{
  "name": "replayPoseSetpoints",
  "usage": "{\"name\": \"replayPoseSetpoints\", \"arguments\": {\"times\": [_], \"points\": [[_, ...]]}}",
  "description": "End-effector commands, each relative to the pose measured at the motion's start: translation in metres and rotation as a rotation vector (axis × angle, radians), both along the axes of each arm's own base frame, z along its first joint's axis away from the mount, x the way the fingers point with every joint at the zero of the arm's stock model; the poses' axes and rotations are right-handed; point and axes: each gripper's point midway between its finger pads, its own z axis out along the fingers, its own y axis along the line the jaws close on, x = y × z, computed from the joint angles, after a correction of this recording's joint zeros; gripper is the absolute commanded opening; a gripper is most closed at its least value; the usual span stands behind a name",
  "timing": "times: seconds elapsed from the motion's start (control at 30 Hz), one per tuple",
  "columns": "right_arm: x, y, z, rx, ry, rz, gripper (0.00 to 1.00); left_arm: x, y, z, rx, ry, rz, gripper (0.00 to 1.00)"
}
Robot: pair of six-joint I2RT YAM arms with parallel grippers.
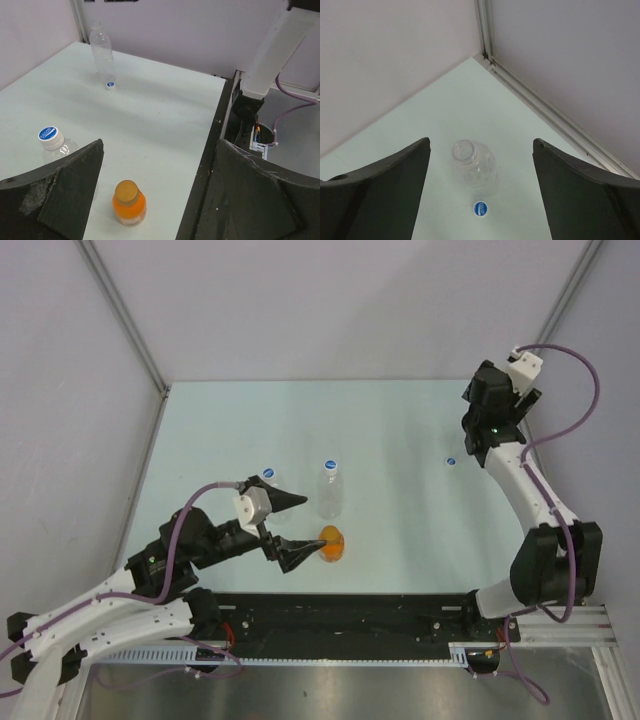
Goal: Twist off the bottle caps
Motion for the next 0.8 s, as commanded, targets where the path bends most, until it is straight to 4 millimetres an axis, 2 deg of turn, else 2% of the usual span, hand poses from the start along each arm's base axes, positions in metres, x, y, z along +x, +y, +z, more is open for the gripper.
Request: {"name": "replayPoseSetpoints", "arguments": {"times": [0.0,0.1,0.13,0.2,0.23,0.3,0.33,0.4,0.43,0.47,0.53,0.57,0.63,0.67,0.77], "points": [[-0.036,0.013,0.103,0.076,-0.256,0.038,0.89,0.005,0.005,0.013,-0.021,-0.005,0.036,1.00],[-0.055,0.045,0.117,0.105,-0.253,0.134,0.89,0.016,0.011,0.013,-0.027,0.010,0.112,1.00],[-0.069,0.075,0.122,0.124,-0.248,0.225,0.89,0.023,0.015,0.013,-0.034,0.030,0.165,1.00],[-0.081,0.113,0.121,0.162,-0.224,0.355,0.86,0.040,0.026,0.006,-0.018,0.064,0.286,1.00],[-0.096,0.148,0.113,0.180,-0.174,0.478,0.84,0.046,0.028,0.005,-0.015,0.086,0.324,1.00],[-0.115,0.188,0.102,0.210,-0.125,0.609,0.83,0.057,0.039,-0.005,0.017,0.122,0.421,1.00],[-0.135,0.226,0.082,0.216,-0.064,0.737,0.83,0.059,0.041,-0.005,0.007,0.148,0.440,1.00],[-0.161,0.258,0.071,0.247,-0.041,0.867,0.82,0.060,0.047,-0.012,0.010,0.170,0.471,1.00],[-0.174,0.273,0.054,0.246,-0.007,0.921,0.82,0.060,0.053,-0.015,-0.010,0.191,0.497,1.00],[-0.196,0.295,0.048,0.247,0.016,0.996,0.82,0.061,0.057,-0.018,-0.014,0.201,0.513,1.00],[-0.215,0.311,0.030,0.230,0.066,1.031,0.82,0.061,0.063,-0.027,-0.031,0.235,0.542,1.00],[-0.233,0.329,0.012,0.200,0.115,1.084,0.83,0.058,0.068,-0.027,-0.050,0.244,0.546,1.00],[-0.241,0.333,-0.005,0.171,0.152,1.071,0.84,0.057,0.070,-0.037,-0.059,0.274,0.552,1.00],[-0.247,0.337,-0.022,0.154,0.188,1.083,0.84,0.055,0.071,-0.038,-0.070,0.280,0.549,1.00],[-0.255,0.347,-0.045,0.197,0.232,1.107,0.85,0.054,0.069,-0.049,-0.049,0.306,0.543,1.00]]}}
